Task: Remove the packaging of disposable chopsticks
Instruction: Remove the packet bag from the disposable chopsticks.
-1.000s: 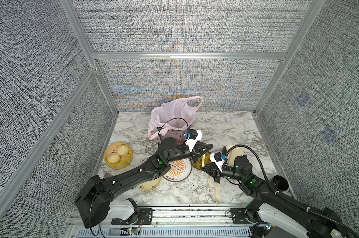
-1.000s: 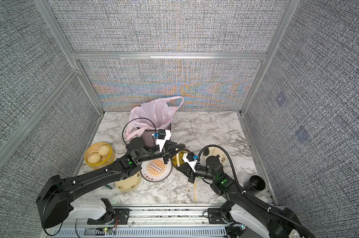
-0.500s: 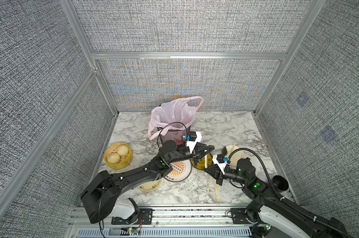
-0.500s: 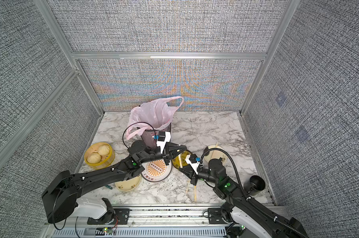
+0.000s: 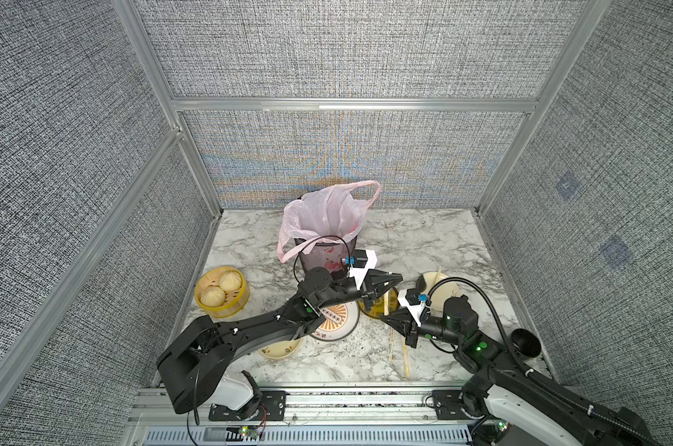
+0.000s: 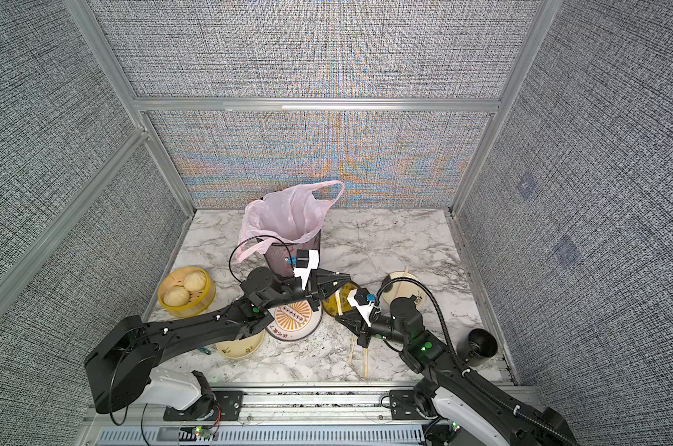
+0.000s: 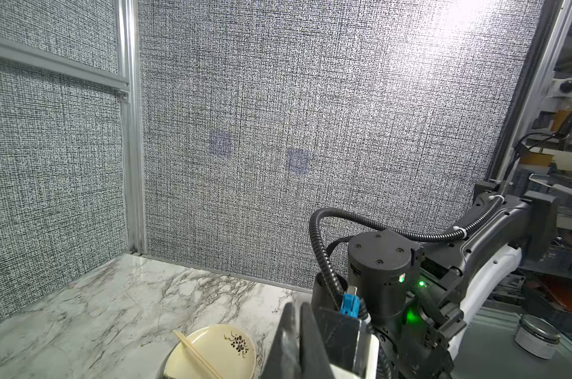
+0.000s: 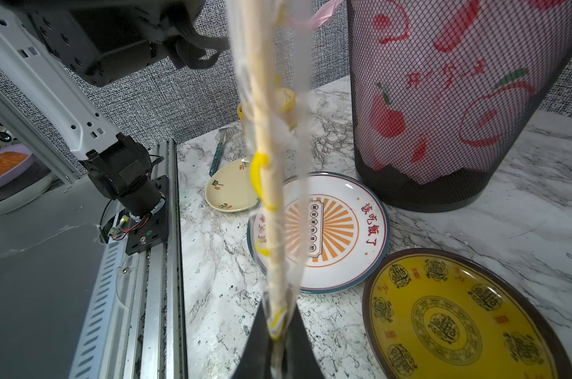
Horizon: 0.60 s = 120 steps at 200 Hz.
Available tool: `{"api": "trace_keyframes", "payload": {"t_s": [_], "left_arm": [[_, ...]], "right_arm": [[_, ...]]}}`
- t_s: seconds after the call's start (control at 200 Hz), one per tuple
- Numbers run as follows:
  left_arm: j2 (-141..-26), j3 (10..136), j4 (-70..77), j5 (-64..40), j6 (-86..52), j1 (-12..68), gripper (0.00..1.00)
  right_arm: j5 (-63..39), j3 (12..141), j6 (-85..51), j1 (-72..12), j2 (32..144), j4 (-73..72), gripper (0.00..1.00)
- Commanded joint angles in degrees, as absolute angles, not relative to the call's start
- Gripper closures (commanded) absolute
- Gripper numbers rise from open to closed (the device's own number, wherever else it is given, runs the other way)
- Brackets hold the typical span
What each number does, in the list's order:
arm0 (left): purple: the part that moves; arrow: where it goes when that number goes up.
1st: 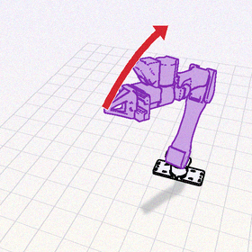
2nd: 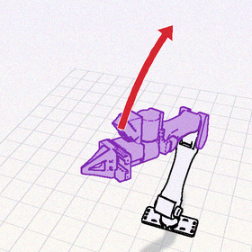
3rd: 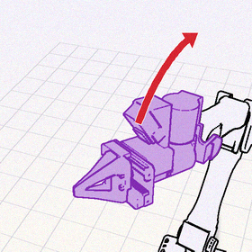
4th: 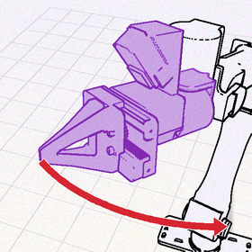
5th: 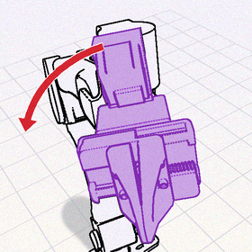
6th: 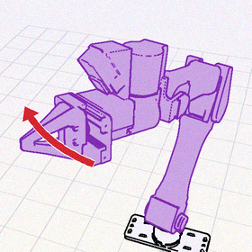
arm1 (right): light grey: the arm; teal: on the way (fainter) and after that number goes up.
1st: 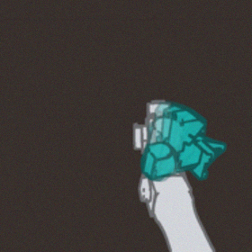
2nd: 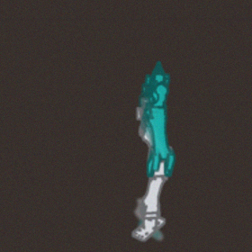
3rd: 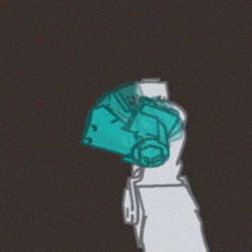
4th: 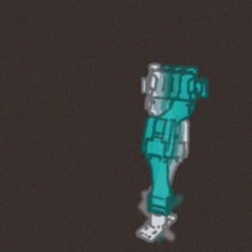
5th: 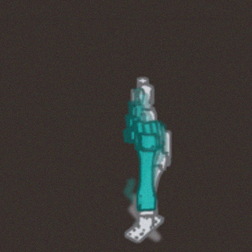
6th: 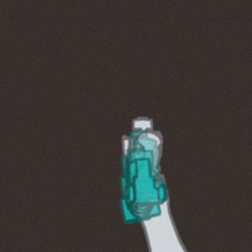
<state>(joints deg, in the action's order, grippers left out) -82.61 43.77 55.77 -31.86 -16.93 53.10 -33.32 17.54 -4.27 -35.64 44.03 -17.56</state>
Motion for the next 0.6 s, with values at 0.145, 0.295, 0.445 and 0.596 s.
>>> {"api": "trace_keyframes", "payload": {"t_s": [0.145, 0.295, 0.445, 0.596], "left_arm": [[-85.60, 42.19, 46.92, -35.45, -16.57, 53.82, 0.93], [-86.32, 41.58, 47.02, -35.02, -16.39, 54.03, 0.93], [-86.35, 40.49, 47.24, -34.62, -16.17, 54.07, 0.92], [-85.24, 39.38, 45.66, -32.21, -14.95, 54.08, 0.92]], "right_arm": [[-33.94, 20.39, -6.94, -35.77, 45.15, -33.47, 1.00], [-33.98, 20.77, -7.29, -35.73, 45.46, -33.93, 1.00], [-33.82, 21.01, -7.72, -35.75, 45.35, -34.57, 1.00], [-33.76, 21.24, -7.69, -35.75, 45.25, -34.08, 1.00]]}}
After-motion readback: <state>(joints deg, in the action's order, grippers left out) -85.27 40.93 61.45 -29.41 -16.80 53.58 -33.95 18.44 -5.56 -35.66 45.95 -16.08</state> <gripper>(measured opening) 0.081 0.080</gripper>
